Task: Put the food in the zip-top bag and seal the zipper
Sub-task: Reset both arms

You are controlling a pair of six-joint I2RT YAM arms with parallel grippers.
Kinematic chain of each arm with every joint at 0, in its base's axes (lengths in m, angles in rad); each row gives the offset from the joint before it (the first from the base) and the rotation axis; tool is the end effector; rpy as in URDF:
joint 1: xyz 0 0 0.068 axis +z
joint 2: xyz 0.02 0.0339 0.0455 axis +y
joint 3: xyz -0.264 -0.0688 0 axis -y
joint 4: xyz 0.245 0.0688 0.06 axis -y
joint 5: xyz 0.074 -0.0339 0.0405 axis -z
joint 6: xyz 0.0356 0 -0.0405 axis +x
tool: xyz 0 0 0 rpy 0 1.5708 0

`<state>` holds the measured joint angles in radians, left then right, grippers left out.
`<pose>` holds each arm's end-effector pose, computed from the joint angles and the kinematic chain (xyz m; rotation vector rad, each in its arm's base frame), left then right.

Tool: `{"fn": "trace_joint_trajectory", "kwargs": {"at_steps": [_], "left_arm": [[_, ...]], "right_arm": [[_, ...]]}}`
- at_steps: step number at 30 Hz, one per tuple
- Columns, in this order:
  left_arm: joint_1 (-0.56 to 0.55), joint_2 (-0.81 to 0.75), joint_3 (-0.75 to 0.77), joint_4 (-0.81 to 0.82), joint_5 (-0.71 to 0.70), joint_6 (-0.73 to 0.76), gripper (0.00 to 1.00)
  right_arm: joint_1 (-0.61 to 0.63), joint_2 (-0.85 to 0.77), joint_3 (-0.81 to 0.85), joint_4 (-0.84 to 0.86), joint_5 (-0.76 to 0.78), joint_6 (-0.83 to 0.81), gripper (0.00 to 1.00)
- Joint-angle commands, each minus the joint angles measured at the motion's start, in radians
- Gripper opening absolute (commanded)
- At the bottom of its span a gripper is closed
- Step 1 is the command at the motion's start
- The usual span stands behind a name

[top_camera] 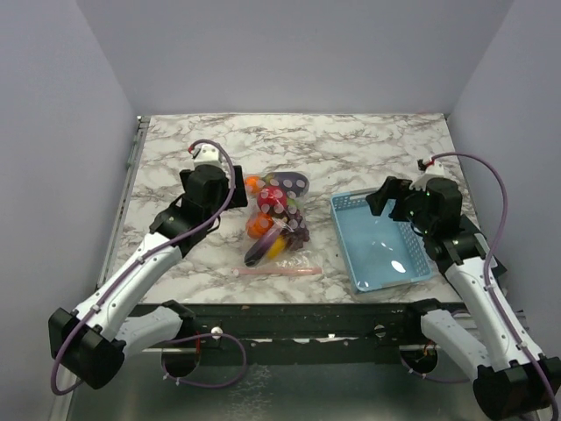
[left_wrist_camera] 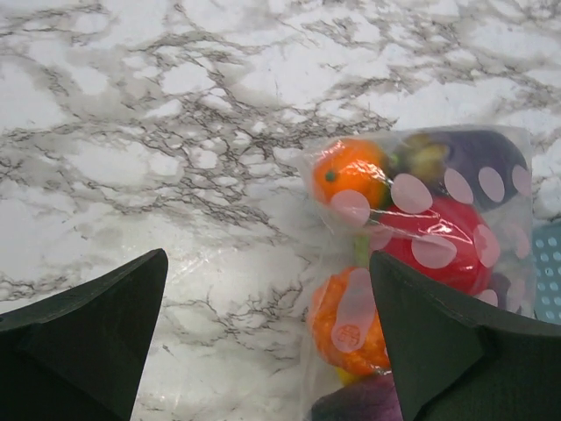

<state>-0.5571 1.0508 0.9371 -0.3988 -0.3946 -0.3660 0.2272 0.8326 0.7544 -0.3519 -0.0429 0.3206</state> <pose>0.2043 -0.1111 0.3220 -0.0426 2.0441 -0.1654 0.1856 0.0445 0.3038 0.0666 2.0212 0.3926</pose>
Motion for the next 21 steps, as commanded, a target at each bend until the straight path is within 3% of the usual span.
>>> {"fn": "trace_joint_trajectory", "kwargs": {"at_steps": [1, 10, 16, 21], "left_arm": [[0.050, -0.090, 0.007, 0.001, 0.008, -0.015, 0.99], [0.051, -0.330, -0.111, 0.053, 0.023, 0.031, 0.99], [0.051, -0.356, -0.128, 0.066, 0.058, 0.053, 0.99], [0.051, -0.370, -0.139, 0.069, 0.061, 0.058, 0.99]], "right_arm": [[-0.067, -0.058, 0.021, 0.031, -0.191, 0.049, 1.00], [-0.066, -0.248, -0.036, 0.055, -0.183, 0.010, 1.00], [-0.067, -0.415, -0.120, 0.129, -0.190, -0.003, 1.00], [-0.067, -0.436, -0.129, 0.137, -0.208, -0.005, 1.00]]}}
